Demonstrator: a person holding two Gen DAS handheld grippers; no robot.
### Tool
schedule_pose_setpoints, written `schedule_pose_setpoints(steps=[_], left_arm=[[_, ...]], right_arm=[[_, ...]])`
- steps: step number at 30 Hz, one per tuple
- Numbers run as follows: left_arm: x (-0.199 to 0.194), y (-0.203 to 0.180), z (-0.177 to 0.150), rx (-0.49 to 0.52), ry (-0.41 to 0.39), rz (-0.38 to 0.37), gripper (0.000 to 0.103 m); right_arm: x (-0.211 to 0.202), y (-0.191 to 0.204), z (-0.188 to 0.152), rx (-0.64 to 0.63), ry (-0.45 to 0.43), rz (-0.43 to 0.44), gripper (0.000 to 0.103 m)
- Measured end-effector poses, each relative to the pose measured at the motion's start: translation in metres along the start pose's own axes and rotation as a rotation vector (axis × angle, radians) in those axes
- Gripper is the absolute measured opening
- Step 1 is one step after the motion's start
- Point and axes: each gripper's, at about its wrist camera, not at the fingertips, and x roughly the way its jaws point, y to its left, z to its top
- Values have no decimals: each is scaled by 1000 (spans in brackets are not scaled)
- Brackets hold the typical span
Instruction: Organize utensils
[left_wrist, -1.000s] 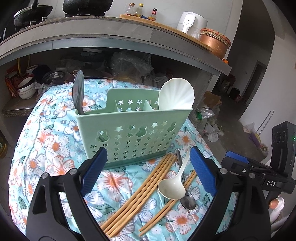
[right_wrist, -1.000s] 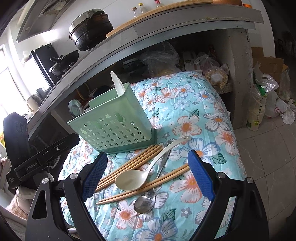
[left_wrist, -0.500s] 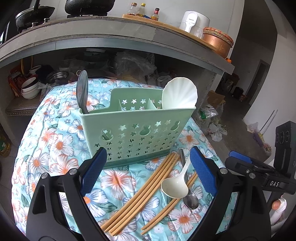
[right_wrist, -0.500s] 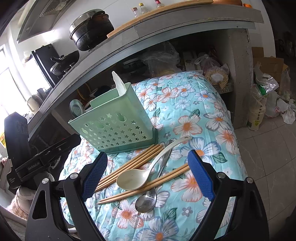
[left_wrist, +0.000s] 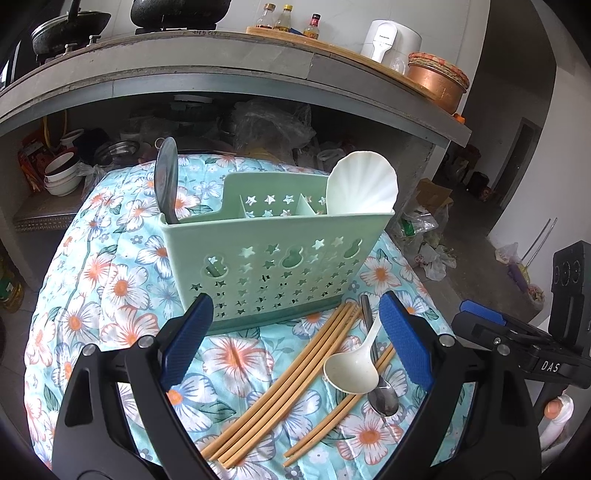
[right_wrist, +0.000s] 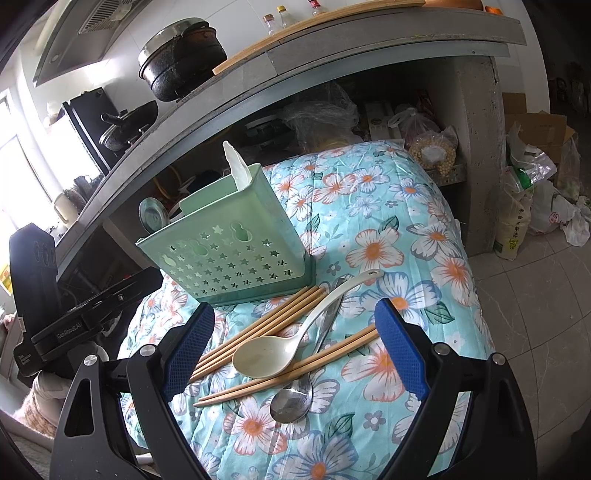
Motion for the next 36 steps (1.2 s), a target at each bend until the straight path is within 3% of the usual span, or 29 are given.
schedule_pose_setpoints(steps=[22,27,36], left_arm=[[0,-4,-2,17,-8,25,87],[-1,-6,-3,28,-16,33,87],[-3,-5,-2,21,-13,36,87]], right_arm=[[-4,2,0,3,-9,-2,86],[-8,5,1,-15,-26,-19,94],[-9,10,1,-36,-46,-43,96]])
